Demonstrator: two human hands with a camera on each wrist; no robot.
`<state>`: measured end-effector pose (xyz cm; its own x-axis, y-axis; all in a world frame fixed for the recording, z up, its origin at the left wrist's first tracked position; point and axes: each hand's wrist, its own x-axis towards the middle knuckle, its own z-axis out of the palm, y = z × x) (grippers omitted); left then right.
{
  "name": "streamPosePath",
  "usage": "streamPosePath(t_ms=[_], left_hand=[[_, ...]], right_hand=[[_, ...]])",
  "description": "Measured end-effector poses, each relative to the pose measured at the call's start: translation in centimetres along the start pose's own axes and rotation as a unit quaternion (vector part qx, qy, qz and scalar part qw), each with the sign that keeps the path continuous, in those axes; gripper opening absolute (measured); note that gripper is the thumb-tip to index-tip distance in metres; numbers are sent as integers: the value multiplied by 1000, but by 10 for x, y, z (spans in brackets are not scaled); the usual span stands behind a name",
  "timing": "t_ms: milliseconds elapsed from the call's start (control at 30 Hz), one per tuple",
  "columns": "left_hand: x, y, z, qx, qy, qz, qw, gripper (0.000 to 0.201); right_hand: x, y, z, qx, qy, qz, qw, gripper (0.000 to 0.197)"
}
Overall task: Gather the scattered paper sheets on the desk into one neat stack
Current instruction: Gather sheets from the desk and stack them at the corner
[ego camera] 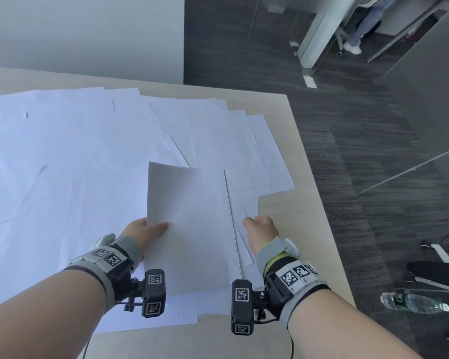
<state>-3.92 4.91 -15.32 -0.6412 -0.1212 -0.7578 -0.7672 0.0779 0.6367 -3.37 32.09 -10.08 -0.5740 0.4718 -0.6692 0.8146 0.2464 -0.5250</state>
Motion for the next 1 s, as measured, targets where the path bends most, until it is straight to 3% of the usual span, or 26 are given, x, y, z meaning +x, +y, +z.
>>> streamPosePath(t_ms=[200, 267, 400, 500, 633, 700, 767, 800, 833, 867, 933, 1000], left_hand=[[0, 0, -1, 2, -4, 0, 1000, 22], [-1, 1, -1, 0, -4, -1, 1000, 23], [-2, 2, 0, 5, 0, -6, 1000, 17], [-3, 3, 0, 6, 2, -8, 1000, 15], [-3, 3, -1, -2, -3, -12, 1000, 16], [-3, 4, -1, -7, -4, -15, 1000, 16], [-4, 4, -1, -12, -4, -19, 1000, 15], [-4, 5, -1, -14, -5, -21, 1000, 14], [-4, 5, -1, -18, -5, -22, 1000, 14], [-4, 5, -1, -22, -3, -24, 999, 14], [-4, 5, 0, -24, 0, -27, 999, 13], [-4, 5, -1, -23, 3, -29, 999, 13]], right_hand=[[-1, 6, 13, -16, 27, -4, 1000, 69], [0, 5, 13, -25, 24, 2, 999, 64], [-6, -4, 8, 78, -11, 2, 997, 27], [2, -1, 8, 121, -33, -3, 992, 26], [5, 11, -6, 128, -50, -13, 990, 7], [4, 19, -10, 113, -83, -10, 990, 10], [6, 27, -11, 75, -78, -9, 994, 35], [9, 32, -10, 55, -70, -24, 996, 37], [11, 36, -11, 32, -61, -36, 997, 24], [13, 40, -11, 25, -52, -42, 997, 24], [19, 46, -13, 12, -23, -44, 999, 45], [25, 54, -23, -16, 5, -39, 999, 42]])
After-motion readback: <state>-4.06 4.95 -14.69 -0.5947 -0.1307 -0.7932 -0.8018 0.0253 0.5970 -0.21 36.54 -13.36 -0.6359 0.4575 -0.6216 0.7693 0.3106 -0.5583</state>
